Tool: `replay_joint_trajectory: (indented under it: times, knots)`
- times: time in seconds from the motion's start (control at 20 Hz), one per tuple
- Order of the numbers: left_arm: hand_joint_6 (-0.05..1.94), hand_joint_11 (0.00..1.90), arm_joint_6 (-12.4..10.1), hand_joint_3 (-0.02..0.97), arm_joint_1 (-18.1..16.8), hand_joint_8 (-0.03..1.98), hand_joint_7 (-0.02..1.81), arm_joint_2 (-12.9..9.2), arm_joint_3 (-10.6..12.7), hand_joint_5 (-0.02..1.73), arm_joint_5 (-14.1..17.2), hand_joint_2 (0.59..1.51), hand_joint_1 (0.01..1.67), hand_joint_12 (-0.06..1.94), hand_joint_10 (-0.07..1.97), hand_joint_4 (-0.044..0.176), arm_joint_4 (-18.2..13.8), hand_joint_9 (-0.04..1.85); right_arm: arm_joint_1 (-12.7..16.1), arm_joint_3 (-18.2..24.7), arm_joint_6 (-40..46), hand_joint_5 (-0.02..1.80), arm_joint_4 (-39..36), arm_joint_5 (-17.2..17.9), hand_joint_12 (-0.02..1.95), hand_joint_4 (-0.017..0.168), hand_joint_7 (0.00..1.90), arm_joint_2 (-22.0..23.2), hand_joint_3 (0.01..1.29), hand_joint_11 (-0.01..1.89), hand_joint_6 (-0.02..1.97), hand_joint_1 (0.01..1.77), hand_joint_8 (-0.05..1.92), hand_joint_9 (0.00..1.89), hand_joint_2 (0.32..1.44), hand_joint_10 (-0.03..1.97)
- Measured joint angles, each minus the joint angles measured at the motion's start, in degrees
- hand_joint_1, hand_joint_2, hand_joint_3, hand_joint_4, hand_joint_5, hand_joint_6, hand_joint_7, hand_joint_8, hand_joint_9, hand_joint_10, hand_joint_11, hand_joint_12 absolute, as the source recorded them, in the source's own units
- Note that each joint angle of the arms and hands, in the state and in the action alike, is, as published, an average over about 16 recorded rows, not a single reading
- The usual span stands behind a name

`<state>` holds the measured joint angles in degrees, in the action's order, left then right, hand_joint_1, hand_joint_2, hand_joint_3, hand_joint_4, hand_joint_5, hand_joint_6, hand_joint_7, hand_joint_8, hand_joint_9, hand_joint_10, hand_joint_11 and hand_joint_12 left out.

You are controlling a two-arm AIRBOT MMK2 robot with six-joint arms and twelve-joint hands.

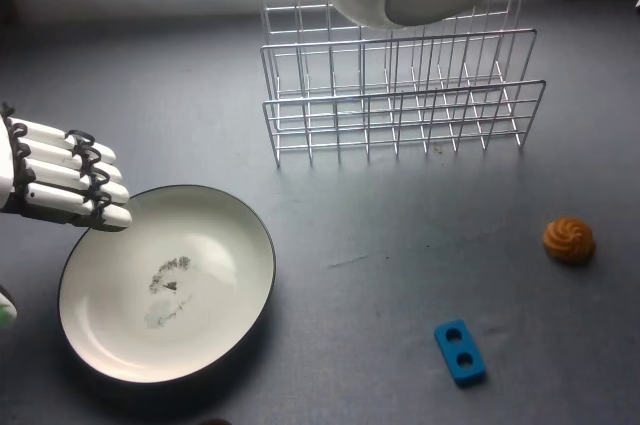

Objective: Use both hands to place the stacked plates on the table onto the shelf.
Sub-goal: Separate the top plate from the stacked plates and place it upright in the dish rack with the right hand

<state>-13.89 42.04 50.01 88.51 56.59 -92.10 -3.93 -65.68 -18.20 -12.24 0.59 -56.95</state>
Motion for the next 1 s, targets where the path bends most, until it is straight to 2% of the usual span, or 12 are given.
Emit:
replay_joint_trajectory:
  times: [0.55, 1.0]
  knots:
    - [0.02, 0.02, -0.09, 0.011, 1.74, 0.00, 0.06, 1.06, 1.24, 0.07, -1.62, 1.155, 0.01, 0.00, 0.01, 0.003, 0.15, 0.04, -2.22, -7.16, -0.01, 0.99, 5.27, -1.01, 1.57, -0.010, 0.97, -4.56, 0.01, 0.58, 0.66, 1.24, 1.20, 0.84, 1.01, 1.26]
    - [0.02, 0.02, -0.67, 0.011, 2.69, 0.00, 0.06, 1.23, 0.94, 0.07, -1.51, 1.151, 0.01, 0.00, 0.01, 0.002, 0.20, 0.04, -4.57, -11.40, -0.01, 0.99, 8.48, -1.62, 1.60, -0.010, 0.98, -8.37, 0.01, 0.54, 0.66, 1.24, 1.22, 0.82, 1.01, 1.29]
